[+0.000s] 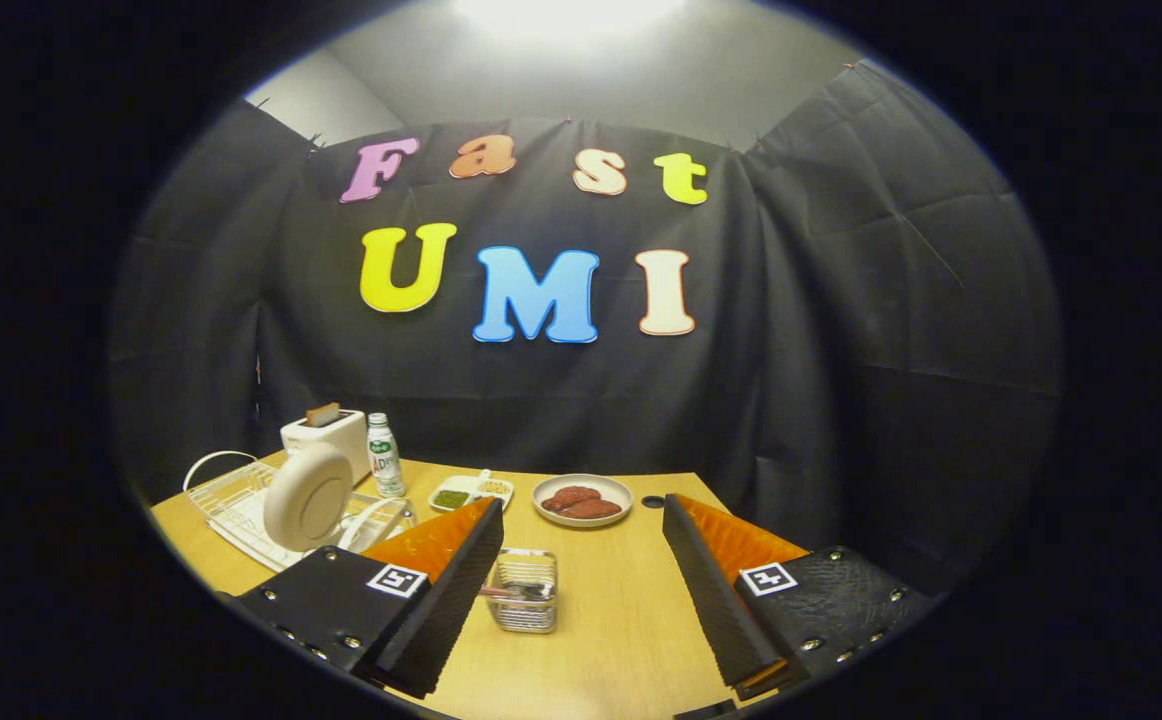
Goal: Take the plate from the dish rack, then take the spoon from the basket and place it into the plate.
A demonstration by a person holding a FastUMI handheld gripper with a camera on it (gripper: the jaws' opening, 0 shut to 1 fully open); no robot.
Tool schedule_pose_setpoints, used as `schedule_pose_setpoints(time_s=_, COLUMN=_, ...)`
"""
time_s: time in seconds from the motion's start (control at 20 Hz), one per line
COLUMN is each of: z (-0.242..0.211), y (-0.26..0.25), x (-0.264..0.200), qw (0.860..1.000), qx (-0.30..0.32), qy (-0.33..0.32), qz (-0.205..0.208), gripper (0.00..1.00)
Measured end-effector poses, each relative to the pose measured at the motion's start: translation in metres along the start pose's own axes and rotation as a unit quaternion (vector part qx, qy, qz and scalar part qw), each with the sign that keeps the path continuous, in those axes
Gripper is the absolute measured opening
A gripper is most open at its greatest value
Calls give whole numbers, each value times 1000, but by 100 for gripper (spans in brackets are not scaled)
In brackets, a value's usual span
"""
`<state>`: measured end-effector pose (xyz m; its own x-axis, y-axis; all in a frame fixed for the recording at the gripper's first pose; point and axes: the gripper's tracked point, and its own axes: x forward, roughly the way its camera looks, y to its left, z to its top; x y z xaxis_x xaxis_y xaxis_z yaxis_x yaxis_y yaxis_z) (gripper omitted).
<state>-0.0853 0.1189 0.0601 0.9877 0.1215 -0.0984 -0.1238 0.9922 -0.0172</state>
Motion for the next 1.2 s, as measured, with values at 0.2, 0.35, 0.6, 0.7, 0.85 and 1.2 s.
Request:
schedule_pose_setpoints(time_s=0.2, z=18, y=71, x=-13, qw=999, qx=22, qy=15, qz=24, gripper=98)
schedule_pose_setpoints(time_s=0.35, z=28, y=116, x=-14, qw=999, qx=27, qy=23, qz=22, gripper=98)
schedule_pose_setpoints(time_s=0.6, z=30, y=179, x=3, qw=999, qx=7, qy=40, qz=5, gripper=98)
schedule_pose_setpoints(time_s=0.7, z=27, y=196, x=13, qw=999, qx=0, qy=47, qz=-10, gripper=92)
schedule_pose_setpoints(time_s=0.85, z=14, y=221, x=34, qw=997, qx=-1, qy=74, qz=-37, gripper=80)
schedule_pose_setpoints(time_s=1.2, z=-17, y=271, x=86, qw=988, qx=-54, qy=130, qz=-69, gripper=65)
